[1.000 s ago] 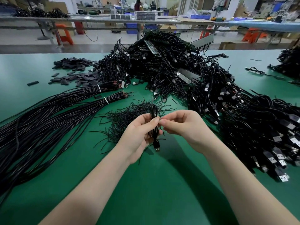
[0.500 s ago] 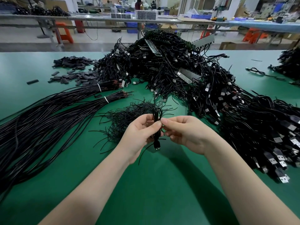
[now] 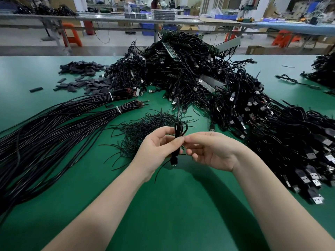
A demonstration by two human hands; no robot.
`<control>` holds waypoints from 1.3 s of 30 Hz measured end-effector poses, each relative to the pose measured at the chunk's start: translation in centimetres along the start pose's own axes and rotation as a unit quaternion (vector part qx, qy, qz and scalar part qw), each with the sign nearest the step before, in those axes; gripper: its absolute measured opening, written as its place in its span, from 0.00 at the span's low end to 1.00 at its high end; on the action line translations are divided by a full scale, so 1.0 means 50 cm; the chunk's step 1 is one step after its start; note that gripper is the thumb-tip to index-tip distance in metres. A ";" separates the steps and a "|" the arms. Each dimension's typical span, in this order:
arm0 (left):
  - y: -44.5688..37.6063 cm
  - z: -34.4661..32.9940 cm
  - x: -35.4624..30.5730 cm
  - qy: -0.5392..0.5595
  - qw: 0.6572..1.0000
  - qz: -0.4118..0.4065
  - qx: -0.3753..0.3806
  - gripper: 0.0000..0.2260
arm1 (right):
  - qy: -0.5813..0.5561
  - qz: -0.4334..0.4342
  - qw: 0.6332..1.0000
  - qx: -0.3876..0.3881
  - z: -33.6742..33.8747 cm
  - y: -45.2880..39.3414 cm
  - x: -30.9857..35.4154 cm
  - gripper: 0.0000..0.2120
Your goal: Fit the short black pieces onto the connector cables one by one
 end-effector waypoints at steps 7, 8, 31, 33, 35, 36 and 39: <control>-0.001 0.018 -0.001 0.001 0.999 -0.010 -0.039 0.05 | 0.028 0.101 0.992 -0.076 0.021 -0.003 0.031 0.03; -0.003 0.022 -0.003 -0.001 0.999 -0.014 -0.046 0.05 | 0.027 0.105 0.992 -0.066 0.016 -0.002 0.034 0.02; -0.003 0.029 0.005 0.027 0.997 -0.004 -0.074 0.12 | 0.164 0.165 0.965 -0.122 0.020 0.005 0.060 0.05; -0.002 0.028 0.002 0.052 0.996 -0.006 -0.072 0.12 | 0.160 0.176 0.962 -0.132 0.014 0.003 0.061 0.06; -0.002 0.025 0.004 0.081 0.994 -0.004 -0.069 0.08 | 0.204 0.206 0.943 -0.164 0.011 0.006 0.071 0.06; -0.002 0.026 0.004 0.082 0.994 -0.007 -0.071 0.06 | 0.227 0.223 0.931 -0.179 0.008 0.009 0.077 0.06; -0.006 0.028 -0.002 0.053 0.996 -0.017 -0.070 0.04 | 0.259 0.251 0.912 -0.198 0.005 0.014 0.085 0.05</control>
Point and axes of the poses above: each hand's wrist, its own y-axis away from the middle knuckle, its own z-axis out of the back of the hand, x = y × z, the point moved 9 cm from there along -y, towards the middle knuckle, and after that the axes turned 8 degrees about y, right-handed, at the moved point
